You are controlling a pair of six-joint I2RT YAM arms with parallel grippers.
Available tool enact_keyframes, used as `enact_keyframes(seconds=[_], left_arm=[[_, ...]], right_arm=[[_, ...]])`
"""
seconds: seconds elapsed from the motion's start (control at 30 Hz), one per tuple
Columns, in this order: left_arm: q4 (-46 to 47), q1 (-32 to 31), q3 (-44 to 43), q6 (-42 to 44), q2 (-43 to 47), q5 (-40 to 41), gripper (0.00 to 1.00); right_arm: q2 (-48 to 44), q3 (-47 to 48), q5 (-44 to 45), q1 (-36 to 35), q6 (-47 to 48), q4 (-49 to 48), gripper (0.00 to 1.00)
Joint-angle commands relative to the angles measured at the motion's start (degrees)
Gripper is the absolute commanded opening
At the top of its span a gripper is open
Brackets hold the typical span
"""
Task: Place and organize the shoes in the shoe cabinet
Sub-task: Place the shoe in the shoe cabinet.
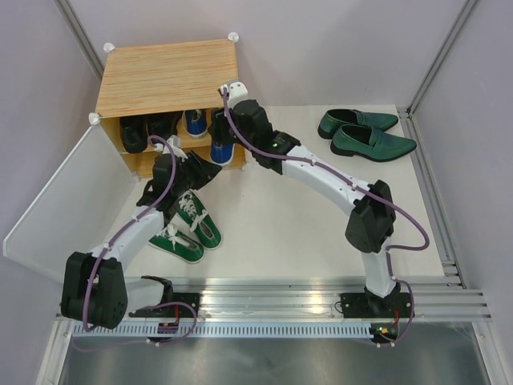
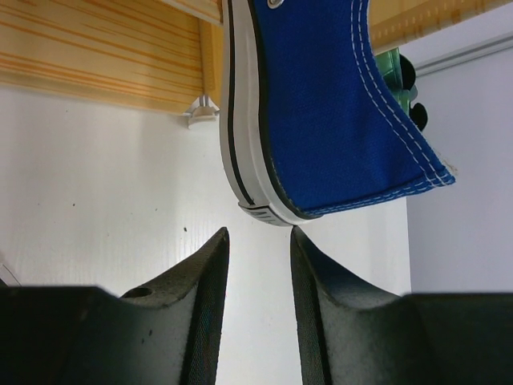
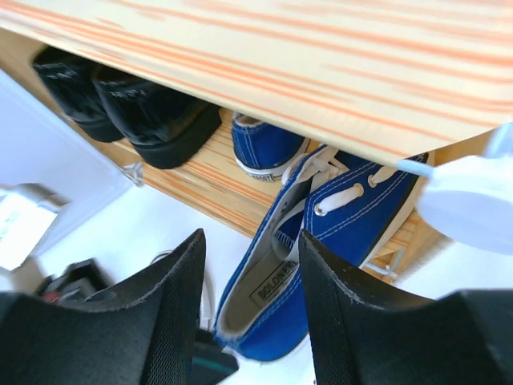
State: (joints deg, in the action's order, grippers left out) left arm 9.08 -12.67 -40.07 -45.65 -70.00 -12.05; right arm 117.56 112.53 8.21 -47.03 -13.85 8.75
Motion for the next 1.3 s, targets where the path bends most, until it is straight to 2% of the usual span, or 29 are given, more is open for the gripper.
enact_keyframes(seconds=[0.0, 0.43, 0.63, 0.83, 1.27], left_arm=[[3.75, 0.27, -3.87, -0.23, -0.67, 2.47, 0.40], [1.64, 0.36, -8.88, 2.67, -5.58, 3.18, 0.40], [1.64, 0.45, -11.60, 3.02, -9.01, 3.44, 0.34], [1.64, 0.36, -14.94, 3.55, -11.82, 3.70, 0.29], [-0.03, 0.36, -22.50, 5.13, -18.24, 3.44, 0.27]], right_arm=[[-7.68, -1.96, -1.70, 0.27, 1.28, -0.84, 0.55], [-27.46, -23.03, -0.21, 0.62, 2.51, -0.93, 0.57], [-36.59, -33.24, 2.16, 0.71, 1.63, -1.28, 0.58], [-42.66, -40.80, 3.74, 0.71, 0.58, -1.81, 0.58], [-50.84, -51.44, 6.12, 0.71, -1.09, -1.81, 0.58]])
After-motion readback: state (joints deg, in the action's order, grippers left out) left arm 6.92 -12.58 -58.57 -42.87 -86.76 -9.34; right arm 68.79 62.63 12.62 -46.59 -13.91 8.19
